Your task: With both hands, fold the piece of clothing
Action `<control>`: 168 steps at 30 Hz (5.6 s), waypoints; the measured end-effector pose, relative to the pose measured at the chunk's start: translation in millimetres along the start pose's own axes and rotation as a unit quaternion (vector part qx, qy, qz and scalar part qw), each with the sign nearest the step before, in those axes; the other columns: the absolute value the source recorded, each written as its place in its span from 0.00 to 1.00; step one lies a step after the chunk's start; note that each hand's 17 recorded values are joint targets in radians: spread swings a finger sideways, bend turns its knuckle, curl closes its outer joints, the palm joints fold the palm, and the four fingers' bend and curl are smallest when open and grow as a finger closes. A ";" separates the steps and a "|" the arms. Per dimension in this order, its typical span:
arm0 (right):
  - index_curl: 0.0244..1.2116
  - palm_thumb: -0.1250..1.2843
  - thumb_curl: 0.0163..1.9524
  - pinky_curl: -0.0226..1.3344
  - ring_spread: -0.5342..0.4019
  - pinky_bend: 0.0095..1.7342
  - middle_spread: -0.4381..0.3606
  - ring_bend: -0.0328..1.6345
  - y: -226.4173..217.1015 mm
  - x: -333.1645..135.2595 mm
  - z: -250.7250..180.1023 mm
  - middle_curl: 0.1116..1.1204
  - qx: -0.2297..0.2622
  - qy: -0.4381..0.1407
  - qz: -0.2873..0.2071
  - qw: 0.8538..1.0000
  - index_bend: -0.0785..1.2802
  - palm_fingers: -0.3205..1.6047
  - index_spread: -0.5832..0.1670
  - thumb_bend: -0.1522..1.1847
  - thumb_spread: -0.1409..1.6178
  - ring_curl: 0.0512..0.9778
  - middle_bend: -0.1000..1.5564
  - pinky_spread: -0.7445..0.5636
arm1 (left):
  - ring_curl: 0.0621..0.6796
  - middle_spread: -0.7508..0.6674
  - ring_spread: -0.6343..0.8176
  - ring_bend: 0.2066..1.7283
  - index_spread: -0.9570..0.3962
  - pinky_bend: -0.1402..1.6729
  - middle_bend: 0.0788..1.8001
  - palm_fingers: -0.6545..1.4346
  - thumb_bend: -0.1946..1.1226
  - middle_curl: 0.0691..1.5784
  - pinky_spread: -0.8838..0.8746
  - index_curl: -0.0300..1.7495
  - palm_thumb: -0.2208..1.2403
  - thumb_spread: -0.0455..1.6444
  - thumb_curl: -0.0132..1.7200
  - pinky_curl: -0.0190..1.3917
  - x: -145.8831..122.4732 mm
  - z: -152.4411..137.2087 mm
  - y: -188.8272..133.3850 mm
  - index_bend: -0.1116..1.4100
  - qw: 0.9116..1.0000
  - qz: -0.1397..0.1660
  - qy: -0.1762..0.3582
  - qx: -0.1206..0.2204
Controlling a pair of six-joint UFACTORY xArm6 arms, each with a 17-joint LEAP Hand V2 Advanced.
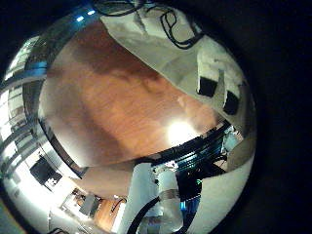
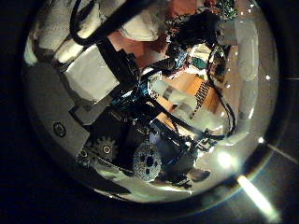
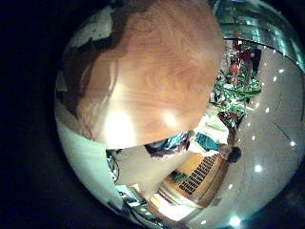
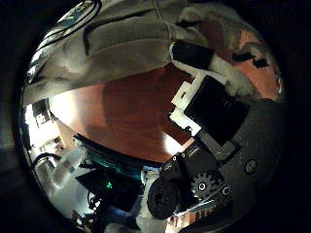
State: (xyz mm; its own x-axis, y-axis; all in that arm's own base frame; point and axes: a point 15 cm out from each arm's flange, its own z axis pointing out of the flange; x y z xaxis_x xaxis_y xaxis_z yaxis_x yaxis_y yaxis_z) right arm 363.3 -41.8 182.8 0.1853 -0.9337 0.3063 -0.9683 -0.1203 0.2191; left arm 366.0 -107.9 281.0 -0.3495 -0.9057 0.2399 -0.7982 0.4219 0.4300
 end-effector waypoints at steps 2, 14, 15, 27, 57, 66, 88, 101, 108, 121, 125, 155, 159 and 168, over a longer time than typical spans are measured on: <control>0.56 0.76 0.24 0.42 0.30 0.77 0.25 0.80 3.7 5.5 -5.0 0.71 0.001 -0.002 0.001 1.000 0.77 0.78 0.25 0.13 0.72 0.59 0.73 0.38 | 0.71 0.08 0.09 0.66 0.15 0.55 0.46 0.83 0.14 0.60 0.09 0.79 0.70 0.67 0.37 0.48 -5.1 -2.7 2.8 0.20 1.000 -0.001 0.006 0.004; 0.67 0.79 0.28 0.51 0.32 0.80 0.33 0.86 35.0 6.7 -42.7 0.75 0.008 -0.044 -0.007 0.999 0.86 0.72 0.37 0.11 0.76 0.69 0.82 0.43 | 0.72 0.08 0.09 0.66 0.16 0.54 0.45 0.83 0.14 0.60 0.09 0.79 0.70 0.67 0.37 0.48 -11.1 -6.7 24.0 0.20 1.000 0.002 0.021 0.009; 0.66 0.73 0.27 0.51 0.33 0.79 0.33 0.85 35.0 5.8 -45.6 0.74 0.016 -0.049 -0.008 0.999 0.84 0.72 0.37 0.08 0.76 0.68 0.81 0.42 | 0.72 0.08 0.09 0.66 0.16 0.54 0.45 0.83 0.14 0.61 0.09 0.80 0.70 0.67 0.37 0.49 -11.3 -6.8 24.7 0.20 1.000 0.002 0.021 0.010; 0.43 0.45 0.19 0.39 0.33 0.62 0.29 0.64 21.3 -20.1 -30.2 0.48 0.008 -0.046 -0.044 0.998 0.33 0.14 0.28 0.08 0.70 0.48 0.46 0.38 | 0.72 0.08 0.09 0.66 0.16 0.54 0.45 0.83 0.14 0.61 0.08 0.80 0.70 0.67 0.37 0.49 -8.0 -3.5 21.7 0.20 1.000 -0.001 0.027 0.005; 0.38 0.52 0.18 0.31 0.22 0.63 0.17 0.68 -6.9 -70.1 28.6 0.44 -0.060 -0.016 -0.076 0.995 0.22 0.68 0.18 0.10 0.66 0.46 0.43 0.19 | 0.72 0.07 0.09 0.65 0.17 0.54 0.45 0.83 0.14 0.61 0.08 0.80 0.70 0.68 0.37 0.49 -7.2 -6.4 28.1 0.20 1.000 0.001 0.029 0.000; 0.61 0.62 0.20 0.40 0.26 0.73 0.15 0.75 -14.7 -76.2 21.9 0.66 -0.051 -0.011 -0.065 0.996 0.51 0.77 0.06 0.11 0.64 0.57 0.62 0.29 | 0.72 0.07 0.09 0.65 0.17 0.54 0.45 0.83 0.14 0.61 0.08 0.80 0.70 0.68 0.37 0.49 -3.6 -14.4 33.1 0.20 0.999 0.007 0.039 0.006; 0.87 0.84 0.32 0.57 0.32 0.80 0.30 0.84 24.9 -39.2 -45.5 0.83 0.004 -0.009 -0.042 0.999 0.79 0.71 0.26 0.13 0.67 0.76 0.82 0.43 | 0.72 0.07 0.09 0.65 0.18 0.54 0.45 0.83 0.14 0.61 0.08 0.80 0.70 0.68 0.37 0.50 -3.4 -17.3 71.2 0.20 0.997 0.022 0.074 -0.003; 0.89 0.84 0.36 0.63 0.33 0.76 0.33 0.83 60.9 -15.7 -105.8 0.82 0.038 -0.012 -0.036 0.999 0.79 0.71 0.31 0.11 0.67 0.78 0.83 0.44 | 0.72 0.07 0.09 0.65 0.18 0.54 0.45 0.83 0.14 0.61 0.08 0.80 0.69 0.68 0.37 0.50 -16.5 -18.5 95.6 0.20 0.997 0.012 0.072 -0.008; 0.90 0.83 0.37 0.66 0.33 0.74 0.34 0.83 7.6 -10.1 -133.2 0.82 0.030 -0.011 -0.029 0.999 0.78 0.72 0.33 0.11 0.67 0.80 0.83 0.44 | 0.72 0.07 0.09 0.65 0.18 0.54 0.45 0.83 0.14 0.61 0.08 0.81 0.69 0.68 0.37 0.50 -48.3 -31.1 39.8 0.20 0.997 -0.032 0.074 0.015; 0.91 0.75 0.36 0.70 0.32 0.72 0.34 0.83 -126.1 -10.7 -106.2 0.81 -0.055 0.027 -0.029 0.998 0.78 0.71 0.34 0.09 0.69 0.81 0.82 0.43 | 0.73 0.07 0.09 0.65 0.19 0.52 0.45 0.81 0.14 0.62 0.08 0.81 0.71 0.68 0.37 0.50 -99.0 -14.4 -73.3 0.20 0.990 -0.102 0.079 0.052; 0.90 0.69 0.34 0.71 0.32 0.72 0.33 0.82 -142.3 -10.8 -84.7 0.81 -0.071 0.031 -0.024 0.997 0.76 0.70 0.34 0.09 0.71 0.80 0.80 0.42 | 0.74 0.08 0.09 0.66 0.19 0.51 0.45 0.79 0.14 0.63 0.08 0.82 0.71 0.68 0.37 0.51 -115.7 -10.1 -89.1 0.19 0.988 -0.117 0.083 0.060; 0.40 0.40 0.19 0.45 0.38 0.53 0.25 0.62 -181.4 95.5 -141.8 0.42 0.127 -0.123 0.142 0.974 0.19 0.27 0.22 0.09 0.80 0.45 0.38 0.60 | 0.67 0.57 0.30 0.53 0.60 0.47 0.08 0.36 0.13 0.41 0.29 0.50 0.62 0.69 0.29 0.62 -173.6 -36.5 -105.5 0.19 0.969 -0.174 0.078 0.158; 0.38 0.33 0.16 0.43 0.40 0.50 0.27 0.61 -153.9 92.1 -126.8 0.43 0.070 -0.134 0.143 0.978 0.20 0.31 0.27 0.09 0.81 0.43 0.42 0.63 | 0.63 0.60 0.35 0.50 0.64 0.43 0.08 0.37 0.13 0.38 0.33 0.46 0.61 0.69 0.28 0.60 -154.0 -40.4 -90.4 0.19 0.972 -0.151 0.075 0.161; 0.36 0.21 0.13 0.40 0.46 0.47 0.42 0.59 -123.7 74.8 -59.8 0.41 -0.053 -0.153 0.141 0.977 0.20 0.29 0.41 0.09 0.77 0.40 0.40 0.64 | 0.57 0.62 0.39 0.45 0.68 0.37 0.07 0.39 0.13 0.33 0.41 0.40 0.61 0.69 0.28 0.58 -91.5 -43.8 -61.4 0.20 0.976 -0.100 0.066 0.180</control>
State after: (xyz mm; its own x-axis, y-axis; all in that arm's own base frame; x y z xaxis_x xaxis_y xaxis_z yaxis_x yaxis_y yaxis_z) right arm 506.9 -76.6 234.0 -0.1615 -0.9836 0.0799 -0.9477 0.1772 0.2656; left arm 468.4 -49.1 270.7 -0.1210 -0.9456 0.3021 -0.9731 0.1731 0.1521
